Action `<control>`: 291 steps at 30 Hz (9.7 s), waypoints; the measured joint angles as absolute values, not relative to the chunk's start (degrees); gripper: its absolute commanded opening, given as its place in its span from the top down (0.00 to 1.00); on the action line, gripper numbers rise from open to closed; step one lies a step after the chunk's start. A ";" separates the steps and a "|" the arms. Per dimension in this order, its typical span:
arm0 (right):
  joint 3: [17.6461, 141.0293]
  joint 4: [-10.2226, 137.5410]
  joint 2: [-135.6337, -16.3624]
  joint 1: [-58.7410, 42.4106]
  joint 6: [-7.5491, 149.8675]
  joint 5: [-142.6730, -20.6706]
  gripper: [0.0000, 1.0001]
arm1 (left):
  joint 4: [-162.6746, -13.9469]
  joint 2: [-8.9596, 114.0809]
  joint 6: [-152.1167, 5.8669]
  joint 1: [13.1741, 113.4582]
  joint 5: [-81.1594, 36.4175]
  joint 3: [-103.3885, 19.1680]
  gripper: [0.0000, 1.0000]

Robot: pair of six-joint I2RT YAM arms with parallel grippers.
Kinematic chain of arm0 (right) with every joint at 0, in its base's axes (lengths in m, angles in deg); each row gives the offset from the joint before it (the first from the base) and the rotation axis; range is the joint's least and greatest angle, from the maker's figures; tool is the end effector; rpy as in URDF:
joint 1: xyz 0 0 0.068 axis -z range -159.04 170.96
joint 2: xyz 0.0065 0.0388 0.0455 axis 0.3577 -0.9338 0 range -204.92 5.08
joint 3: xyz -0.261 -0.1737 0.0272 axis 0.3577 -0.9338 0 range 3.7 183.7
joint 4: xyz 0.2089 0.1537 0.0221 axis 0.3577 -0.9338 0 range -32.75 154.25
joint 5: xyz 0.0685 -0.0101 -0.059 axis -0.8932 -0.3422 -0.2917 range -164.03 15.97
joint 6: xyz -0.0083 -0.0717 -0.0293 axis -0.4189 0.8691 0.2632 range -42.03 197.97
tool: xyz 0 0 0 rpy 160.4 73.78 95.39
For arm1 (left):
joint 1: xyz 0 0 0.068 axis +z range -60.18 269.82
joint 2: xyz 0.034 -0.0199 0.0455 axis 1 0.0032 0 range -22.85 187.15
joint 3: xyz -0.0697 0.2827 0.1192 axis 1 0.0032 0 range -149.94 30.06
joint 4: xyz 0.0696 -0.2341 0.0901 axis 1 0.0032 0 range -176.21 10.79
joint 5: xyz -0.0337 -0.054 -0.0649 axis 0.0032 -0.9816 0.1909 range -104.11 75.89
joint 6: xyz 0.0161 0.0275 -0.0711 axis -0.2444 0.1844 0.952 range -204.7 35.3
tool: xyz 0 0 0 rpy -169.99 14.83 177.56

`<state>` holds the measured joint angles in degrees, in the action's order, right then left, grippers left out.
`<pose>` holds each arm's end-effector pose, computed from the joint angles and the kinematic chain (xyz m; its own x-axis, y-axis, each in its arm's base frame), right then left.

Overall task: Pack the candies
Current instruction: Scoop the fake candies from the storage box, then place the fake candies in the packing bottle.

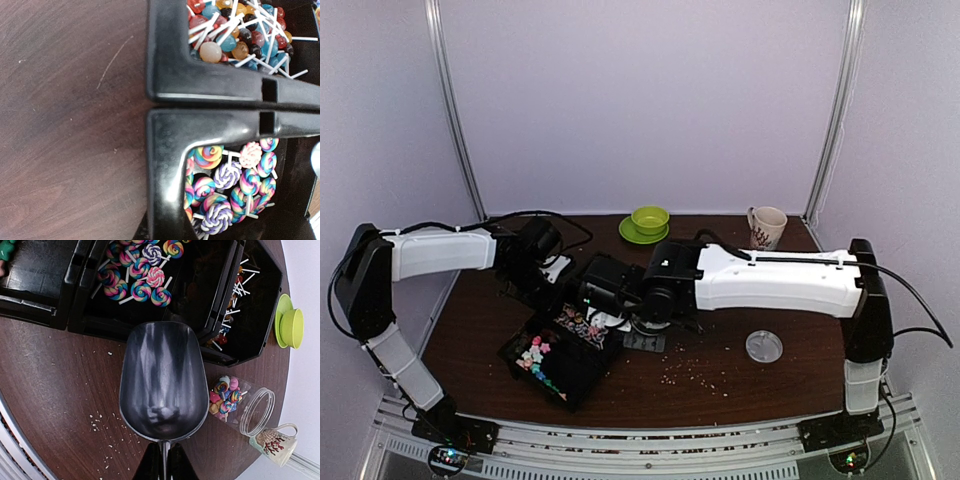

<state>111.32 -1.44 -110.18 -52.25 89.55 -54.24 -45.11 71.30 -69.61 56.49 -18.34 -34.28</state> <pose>0.1487 0.4145 0.2874 -0.0959 -0.9717 -0.2158 -0.9106 0.1732 -0.3752 0.2726 -0.1850 0.2179 -0.9102 0.2877 -0.2978 0.3429 0.9269 -0.1525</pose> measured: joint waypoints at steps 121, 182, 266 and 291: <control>95.93 48.70 -115.84 -49.21 71.80 -58.79 1.00 | -52.95 59.17 -71.99 58.59 -18.93 -24.99 1.00; 63.76 90.80 -105.63 -47.51 69.88 -60.84 1.00 | -51.40 63.83 -68.78 61.17 -20.96 -29.69 1.00; 69.90 25.45 -76.61 -33.95 76.45 -47.40 1.00 | -49.02 64.13 -68.50 62.09 -21.57 -30.60 1.00; 86.03 8.29 -87.32 -32.21 77.66 -51.31 1.00 | -48.71 64.37 -68.50 62.09 -21.57 -30.80 1.00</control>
